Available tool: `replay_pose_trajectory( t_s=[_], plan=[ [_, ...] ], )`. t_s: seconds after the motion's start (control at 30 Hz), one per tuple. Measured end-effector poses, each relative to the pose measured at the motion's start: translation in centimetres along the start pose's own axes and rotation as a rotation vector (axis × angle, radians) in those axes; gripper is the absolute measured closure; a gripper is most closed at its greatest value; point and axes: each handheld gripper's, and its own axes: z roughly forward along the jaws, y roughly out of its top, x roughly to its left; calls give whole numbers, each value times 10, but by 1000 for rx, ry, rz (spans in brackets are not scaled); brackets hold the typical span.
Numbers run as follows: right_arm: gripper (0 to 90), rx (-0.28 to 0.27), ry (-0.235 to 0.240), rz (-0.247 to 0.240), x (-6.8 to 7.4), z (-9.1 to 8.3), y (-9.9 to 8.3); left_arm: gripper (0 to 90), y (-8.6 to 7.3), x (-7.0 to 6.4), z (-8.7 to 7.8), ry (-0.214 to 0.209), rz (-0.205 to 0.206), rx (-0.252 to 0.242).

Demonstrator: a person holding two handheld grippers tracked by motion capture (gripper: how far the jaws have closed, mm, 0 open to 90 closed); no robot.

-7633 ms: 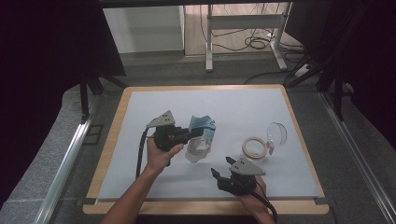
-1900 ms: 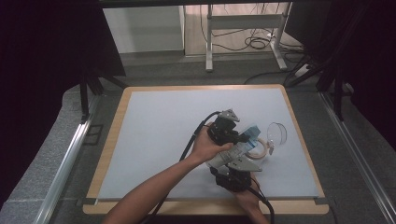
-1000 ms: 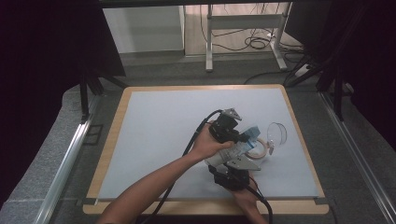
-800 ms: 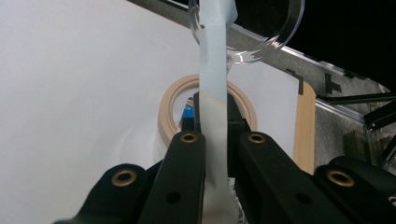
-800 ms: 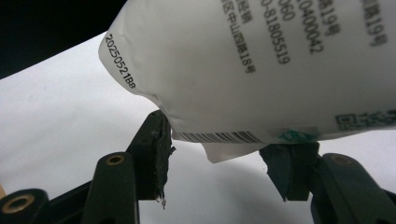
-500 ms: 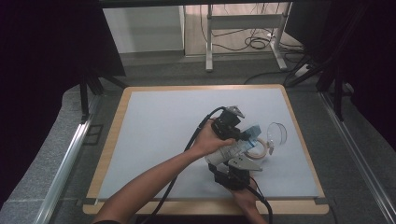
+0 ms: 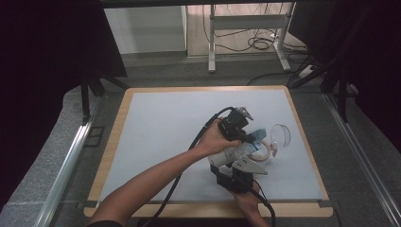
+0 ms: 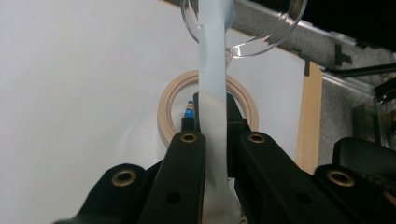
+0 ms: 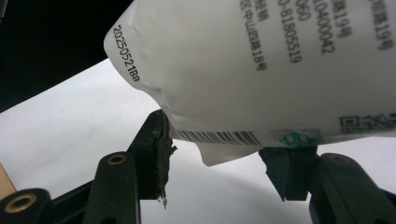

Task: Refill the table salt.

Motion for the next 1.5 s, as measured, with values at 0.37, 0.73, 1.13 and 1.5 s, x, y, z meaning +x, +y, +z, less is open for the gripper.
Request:
replay_pose_trajectory(
  t_s=[0.37,0.73,1.13,1.5],
  plan=[
    [473,-31,13,5,3,-3,4,900,8,-4,0,10,23,45],
    [475,-43,18,12,5,-2,5,900,12,-5,3,20,39,88],
    [477,-61,22,23,5,-2,9,900,19,-5,5,16,46,127],
    [479,-58,15,21,6,-2,9,900,19,-4,6,12,55,131]
  ],
)
